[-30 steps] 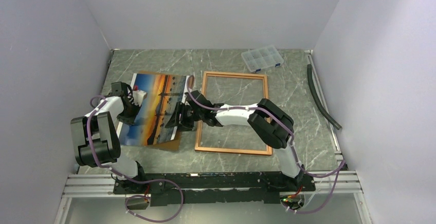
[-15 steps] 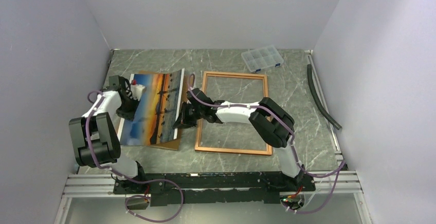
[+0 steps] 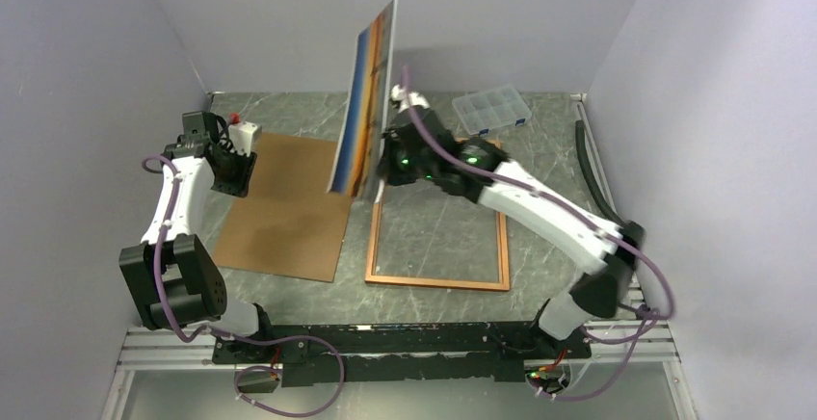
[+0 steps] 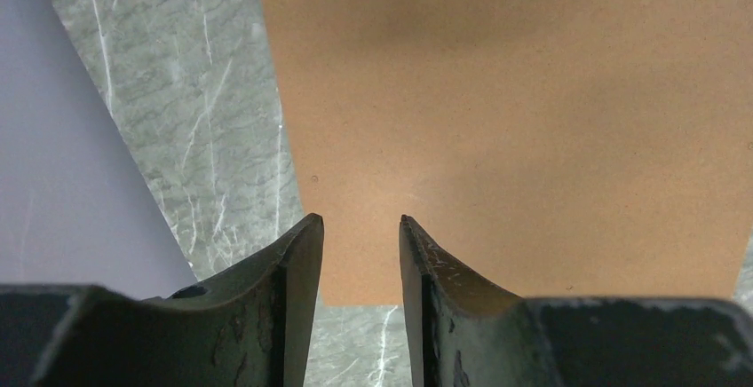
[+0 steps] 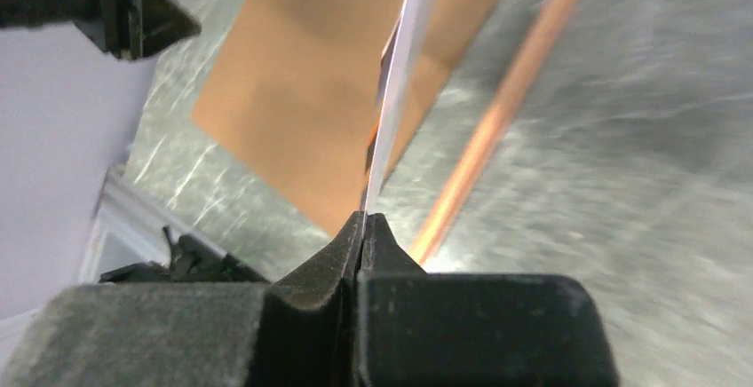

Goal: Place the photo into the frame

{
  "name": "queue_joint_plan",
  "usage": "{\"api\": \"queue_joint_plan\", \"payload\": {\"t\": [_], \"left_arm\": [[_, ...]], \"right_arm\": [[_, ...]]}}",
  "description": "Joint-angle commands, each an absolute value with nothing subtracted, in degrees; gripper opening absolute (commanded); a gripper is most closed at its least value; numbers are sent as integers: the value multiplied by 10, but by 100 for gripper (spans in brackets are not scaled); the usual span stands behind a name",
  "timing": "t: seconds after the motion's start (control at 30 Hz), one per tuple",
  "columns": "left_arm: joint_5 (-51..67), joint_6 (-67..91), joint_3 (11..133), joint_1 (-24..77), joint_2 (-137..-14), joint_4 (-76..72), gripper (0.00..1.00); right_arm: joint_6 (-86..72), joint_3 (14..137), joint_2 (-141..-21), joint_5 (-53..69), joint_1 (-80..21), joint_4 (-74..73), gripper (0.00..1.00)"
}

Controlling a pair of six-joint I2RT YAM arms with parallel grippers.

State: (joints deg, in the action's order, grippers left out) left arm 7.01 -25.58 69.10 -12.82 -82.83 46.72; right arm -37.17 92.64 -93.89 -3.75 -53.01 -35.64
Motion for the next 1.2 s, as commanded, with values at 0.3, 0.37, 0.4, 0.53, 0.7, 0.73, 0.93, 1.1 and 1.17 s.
{"api": "queue_joint_plan", "payload": {"t": [0.3,0.37,0.4,0.53,0.7,0.73,0.93,1.1,1.17], "left_arm": [[66,-238,694,-127,-844,469,41],[65,-239,694,-127,-842,470,41],[64,-240,692,-127,-840,471,41],[58,-245,681,-127,-831,467,41],[58,-240,678,-127,-829,465,42],[60,-238,679,-127,-830,465,42],[80,-229,680,-125,-838,467,42],[79,-216,650,-92,-853,443,42],[69,-209,637,-74,-866,427,41]], "right_arm": [[-416,1058,-920,-417,-642,-860,0],[-405,1071,-961,-418,-659,-861,0],[-396,1081,-983,-419,-667,-861,0],[-357,1132,-1065,-403,-693,-861,0],[-321,1209,-1154,-354,-717,-861,0],[-318,1229,-1171,-343,-720,-861,0],[-315,1316,-1238,-287,-715,-859,0],[-346,1315,-1254,-253,-698,-858,0],[-358,1307,-1250,-244,-694,-857,0]]}}
